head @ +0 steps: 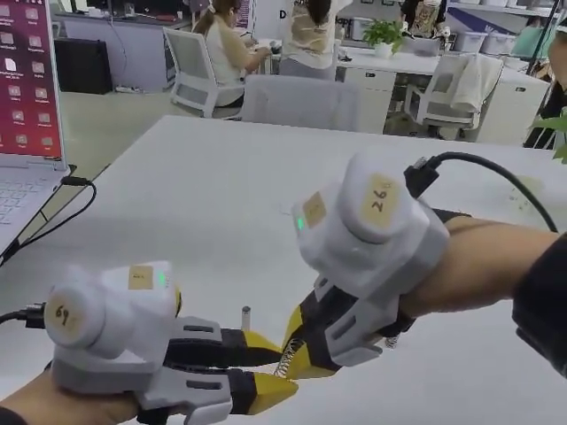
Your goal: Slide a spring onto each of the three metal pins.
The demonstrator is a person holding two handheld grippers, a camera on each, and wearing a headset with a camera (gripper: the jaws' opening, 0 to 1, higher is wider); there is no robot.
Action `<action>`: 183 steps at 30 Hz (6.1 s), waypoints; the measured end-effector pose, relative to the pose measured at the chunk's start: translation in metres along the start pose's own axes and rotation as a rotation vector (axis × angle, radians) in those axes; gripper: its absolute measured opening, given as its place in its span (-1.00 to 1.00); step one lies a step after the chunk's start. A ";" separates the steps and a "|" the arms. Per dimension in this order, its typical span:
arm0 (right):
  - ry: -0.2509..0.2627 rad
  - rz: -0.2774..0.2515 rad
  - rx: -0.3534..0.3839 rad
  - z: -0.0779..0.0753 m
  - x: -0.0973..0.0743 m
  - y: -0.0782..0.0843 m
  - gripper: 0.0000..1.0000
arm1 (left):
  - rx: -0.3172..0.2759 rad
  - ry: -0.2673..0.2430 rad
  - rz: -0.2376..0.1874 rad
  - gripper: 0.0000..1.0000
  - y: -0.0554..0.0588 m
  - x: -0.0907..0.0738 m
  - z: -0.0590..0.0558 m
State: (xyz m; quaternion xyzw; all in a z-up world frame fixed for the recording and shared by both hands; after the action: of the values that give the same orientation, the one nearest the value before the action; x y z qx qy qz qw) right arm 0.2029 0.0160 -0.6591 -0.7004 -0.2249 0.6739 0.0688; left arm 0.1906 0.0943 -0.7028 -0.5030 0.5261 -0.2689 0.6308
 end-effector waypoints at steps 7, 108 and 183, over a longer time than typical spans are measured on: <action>0.005 0.003 0.008 -0.002 -0.002 0.004 -0.84 | -0.024 -0.024 -0.008 -0.58 0.002 -0.006 0.006; 0.099 0.193 0.203 -0.129 0.029 0.093 -0.83 | -0.168 -0.235 -0.041 -0.27 0.042 -0.046 0.036; 0.064 0.207 0.287 -0.126 0.088 0.119 -0.77 | -0.187 -0.231 -0.030 -0.30 0.048 -0.047 0.037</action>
State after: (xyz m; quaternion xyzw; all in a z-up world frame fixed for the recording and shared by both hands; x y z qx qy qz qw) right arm 0.3519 -0.0282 -0.7767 -0.7238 -0.0509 0.6799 0.1057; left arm 0.2022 0.1647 -0.7308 -0.5949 0.4650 -0.1685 0.6337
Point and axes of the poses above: the centre of the closed fingertips' face, and the gripper's own axes: x roughly forward along the fingers, z roughly to its left, y roughly out of its underside, the point moved 7 cm from there along -x, roughly backward along the fingers, and after that the axes turned 6 degrees about z, right-handed, at the moved point
